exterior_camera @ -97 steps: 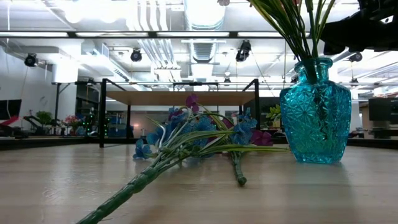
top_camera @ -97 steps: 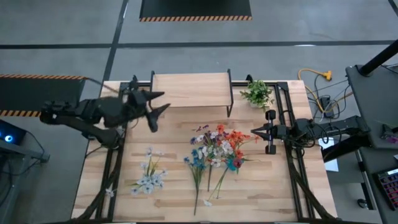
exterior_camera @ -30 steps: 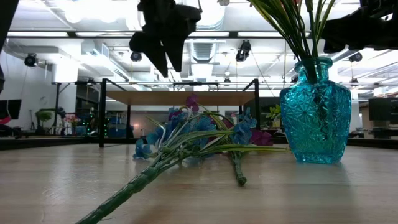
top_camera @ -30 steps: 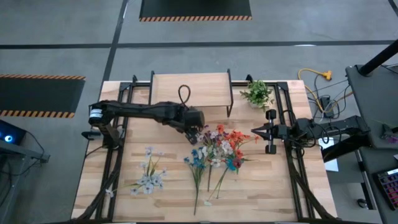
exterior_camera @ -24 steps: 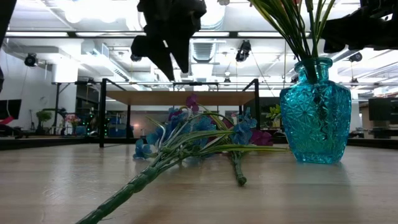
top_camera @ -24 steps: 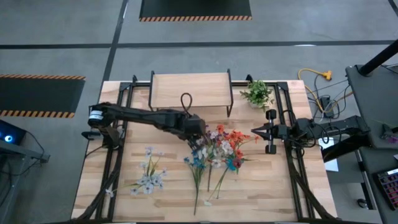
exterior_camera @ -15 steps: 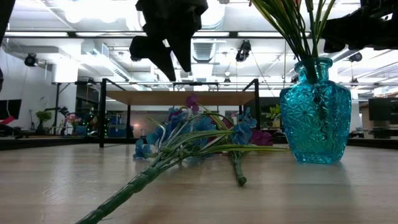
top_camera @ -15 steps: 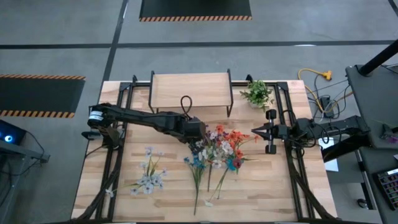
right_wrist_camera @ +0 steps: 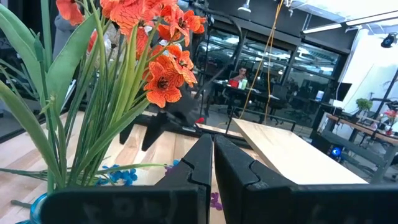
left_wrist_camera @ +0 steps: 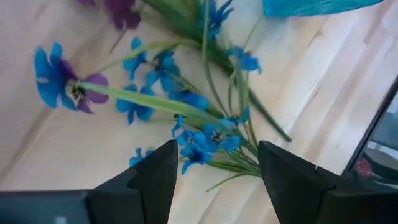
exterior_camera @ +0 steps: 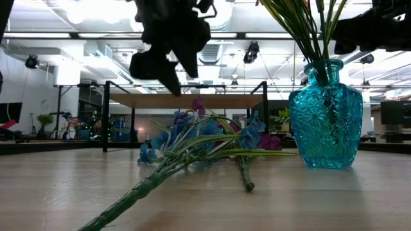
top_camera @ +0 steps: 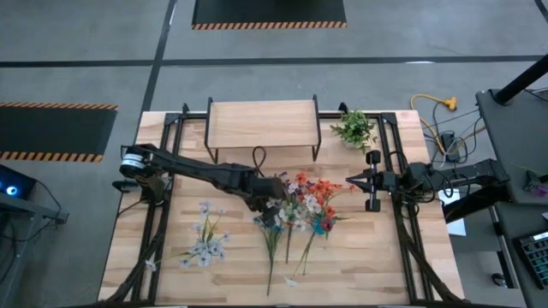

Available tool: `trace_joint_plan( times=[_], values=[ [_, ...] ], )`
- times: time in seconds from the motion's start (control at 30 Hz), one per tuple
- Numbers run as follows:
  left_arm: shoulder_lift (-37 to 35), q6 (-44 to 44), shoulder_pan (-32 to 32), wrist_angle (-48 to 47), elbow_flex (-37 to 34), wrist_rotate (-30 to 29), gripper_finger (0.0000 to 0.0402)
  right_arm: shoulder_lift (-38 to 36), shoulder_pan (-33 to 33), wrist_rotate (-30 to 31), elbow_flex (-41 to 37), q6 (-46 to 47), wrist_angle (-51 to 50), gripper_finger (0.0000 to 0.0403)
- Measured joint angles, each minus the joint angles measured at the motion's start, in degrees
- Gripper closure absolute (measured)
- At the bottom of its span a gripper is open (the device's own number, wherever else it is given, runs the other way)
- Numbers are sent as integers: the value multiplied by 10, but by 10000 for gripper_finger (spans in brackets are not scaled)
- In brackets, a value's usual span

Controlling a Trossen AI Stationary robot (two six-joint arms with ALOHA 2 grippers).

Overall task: Pick and place flowers into a vace then onto a shelf
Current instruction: Put the blue flowers into the transparent vase

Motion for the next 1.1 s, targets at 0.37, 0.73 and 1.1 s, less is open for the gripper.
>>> trace_joint_plan(
  times=[0.37, 0.73, 1.1],
  values=[
    [0, 0, -11, 78, -57, 28, 197, 0, 0, 0, 0, 0, 0, 394],
    [0, 52, -14, 133, -98, 26, 197, 0, 0, 0, 0, 0, 0, 394],
    [0, 155, -17, 188, -132, 31, 197, 1, 0, 0, 0, -11, 0, 394]
  ],
)
